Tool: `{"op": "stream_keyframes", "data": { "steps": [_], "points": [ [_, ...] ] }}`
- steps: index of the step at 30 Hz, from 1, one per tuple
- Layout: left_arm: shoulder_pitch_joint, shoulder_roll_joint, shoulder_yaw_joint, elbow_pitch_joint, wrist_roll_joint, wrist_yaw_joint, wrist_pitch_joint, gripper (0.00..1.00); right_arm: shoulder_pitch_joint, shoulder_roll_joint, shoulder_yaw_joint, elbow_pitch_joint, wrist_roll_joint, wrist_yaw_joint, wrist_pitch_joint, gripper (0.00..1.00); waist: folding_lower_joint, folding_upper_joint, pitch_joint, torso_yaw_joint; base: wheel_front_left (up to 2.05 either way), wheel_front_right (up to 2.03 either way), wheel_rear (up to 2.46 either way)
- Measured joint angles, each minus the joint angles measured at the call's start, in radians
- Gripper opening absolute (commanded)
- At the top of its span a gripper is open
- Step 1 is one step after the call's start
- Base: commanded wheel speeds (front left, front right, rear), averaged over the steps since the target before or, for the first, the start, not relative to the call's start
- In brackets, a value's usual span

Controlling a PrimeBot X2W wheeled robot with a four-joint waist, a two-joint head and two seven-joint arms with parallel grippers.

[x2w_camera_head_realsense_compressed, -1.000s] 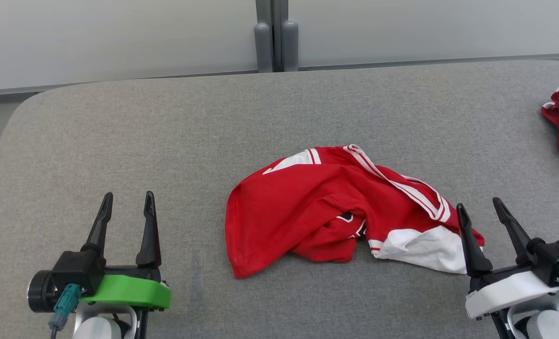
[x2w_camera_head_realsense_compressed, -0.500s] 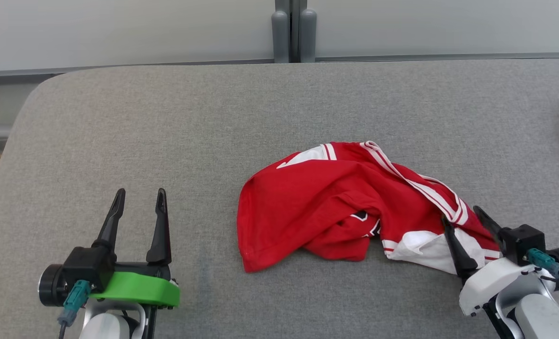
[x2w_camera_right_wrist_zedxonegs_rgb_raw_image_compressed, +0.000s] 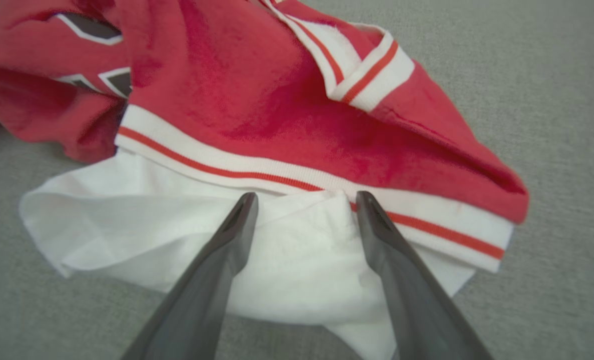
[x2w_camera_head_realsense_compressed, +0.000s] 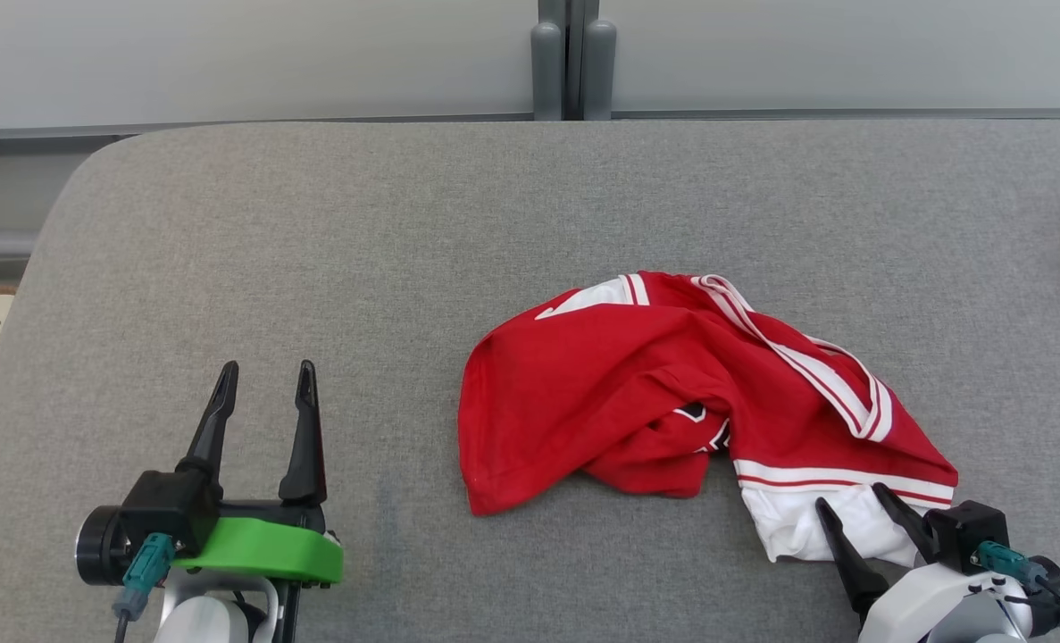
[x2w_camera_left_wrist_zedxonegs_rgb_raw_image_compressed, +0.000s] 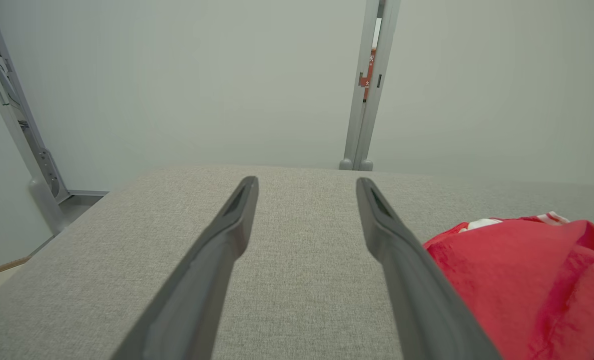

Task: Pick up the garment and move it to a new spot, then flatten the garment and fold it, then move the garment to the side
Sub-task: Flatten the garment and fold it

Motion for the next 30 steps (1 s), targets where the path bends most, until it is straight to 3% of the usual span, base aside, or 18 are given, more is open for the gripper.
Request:
{"op": "stream_keyframes", "data": {
  "steps": [1,2,4,21,22,23,30],
  "points": [
    [0.000,0.000,-0.001,0.001,0.000,0.000,0.000,1.00,0.000,0.002,0.000,0.004,0.001,0.000,0.007,0.89,0.0000,0.0000,0.000,-0.001,0.00,0.00,0.00],
    [0.000,0.000,-0.002,0.001,0.000,0.000,0.000,1.00,0.000,0.007,-0.003,0.004,0.004,0.000,0.014,0.66,0.0000,0.0000,-0.001,-0.002,0.00,0.00,0.00],
    [0.000,0.000,-0.002,0.002,0.000,0.000,0.000,1.00,0.003,0.007,-0.005,0.004,0.016,0.000,0.026,0.00,0.0000,0.0000,-0.003,-0.004,0.00,0.00,0.00],
    [0.016,0.000,0.000,0.003,0.006,-0.004,0.000,1.00,0.270,0.003,-0.028,-0.208,0.049,0.000,-0.003,0.00,0.0000,0.0000,-0.030,-0.031,0.00,0.00,0.00],
    [0.016,0.000,0.001,0.003,0.006,-0.005,0.000,1.00,0.283,-0.005,-0.026,-0.219,0.055,0.000,-0.003,0.39,0.0000,0.0000,-0.030,-0.033,0.00,0.00,0.00],
    [0.016,0.000,0.001,0.003,0.006,-0.005,0.000,1.00,0.293,-0.012,-0.025,-0.228,0.057,0.000,-0.004,0.98,0.0000,0.0000,-0.029,-0.034,0.00,0.00,0.00],
    [0.022,0.000,0.015,0.004,0.007,-0.006,0.000,1.00,0.271,-0.055,-0.069,-0.316,0.056,0.000,-0.033,1.00,0.0000,0.0000,-0.033,-0.044,0.00,0.00,0.00]
  ]
}}
